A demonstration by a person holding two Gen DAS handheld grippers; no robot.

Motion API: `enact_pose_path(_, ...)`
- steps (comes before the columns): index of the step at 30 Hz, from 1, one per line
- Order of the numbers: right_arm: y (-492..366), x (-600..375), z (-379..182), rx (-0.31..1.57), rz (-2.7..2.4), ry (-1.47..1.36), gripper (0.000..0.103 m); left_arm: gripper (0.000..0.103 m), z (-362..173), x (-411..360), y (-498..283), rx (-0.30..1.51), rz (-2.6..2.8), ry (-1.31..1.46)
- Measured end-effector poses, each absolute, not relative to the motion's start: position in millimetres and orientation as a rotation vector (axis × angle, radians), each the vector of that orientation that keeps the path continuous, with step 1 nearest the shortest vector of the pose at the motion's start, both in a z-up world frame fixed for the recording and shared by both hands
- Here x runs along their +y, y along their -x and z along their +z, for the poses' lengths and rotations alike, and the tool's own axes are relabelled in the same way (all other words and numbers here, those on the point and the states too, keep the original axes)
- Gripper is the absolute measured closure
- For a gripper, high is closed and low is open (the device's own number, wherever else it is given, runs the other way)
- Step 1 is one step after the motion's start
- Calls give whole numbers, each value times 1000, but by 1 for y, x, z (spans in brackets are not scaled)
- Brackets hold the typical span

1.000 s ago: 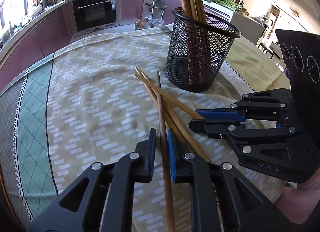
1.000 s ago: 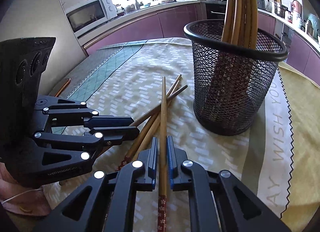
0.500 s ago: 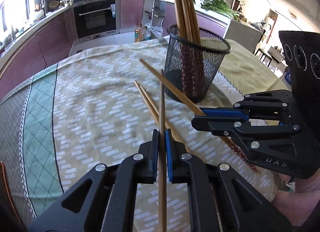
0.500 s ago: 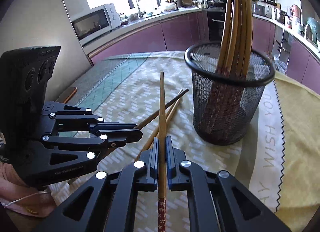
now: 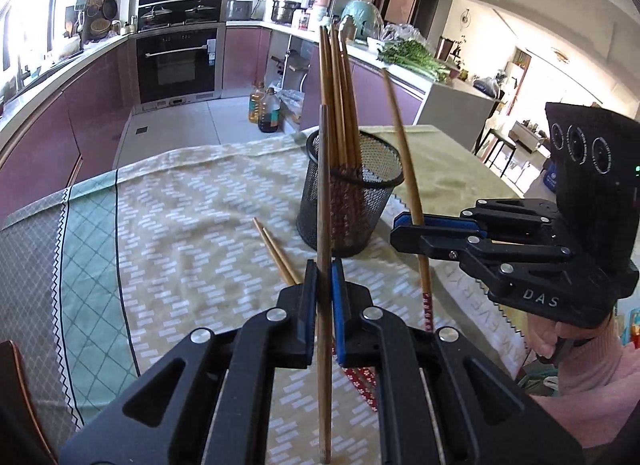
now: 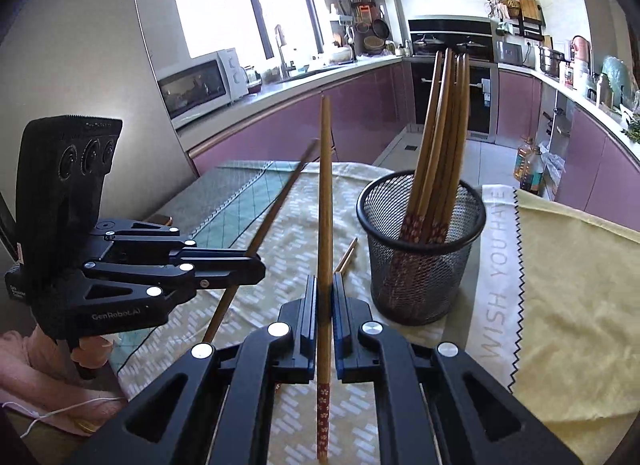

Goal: Organize utensils
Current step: 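Lift both held chopsticks upright toward the mesh cup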

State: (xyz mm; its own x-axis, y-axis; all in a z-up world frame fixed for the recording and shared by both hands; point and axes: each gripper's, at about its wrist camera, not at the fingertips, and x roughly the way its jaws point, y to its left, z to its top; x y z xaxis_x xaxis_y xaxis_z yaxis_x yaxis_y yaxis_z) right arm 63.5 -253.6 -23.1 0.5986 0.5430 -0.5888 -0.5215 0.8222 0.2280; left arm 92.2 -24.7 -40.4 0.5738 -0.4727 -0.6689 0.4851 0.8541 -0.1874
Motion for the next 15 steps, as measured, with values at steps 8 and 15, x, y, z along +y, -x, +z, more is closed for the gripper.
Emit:
enact_pose_path(8,-60,-267,-13,655,605,-57,97,95,-25,-20,-88,750,-600,13)
enact_pose_path(15,-58,-274,-5,625,599,-69,97,95,-16,-19,-87,733,-625,30)
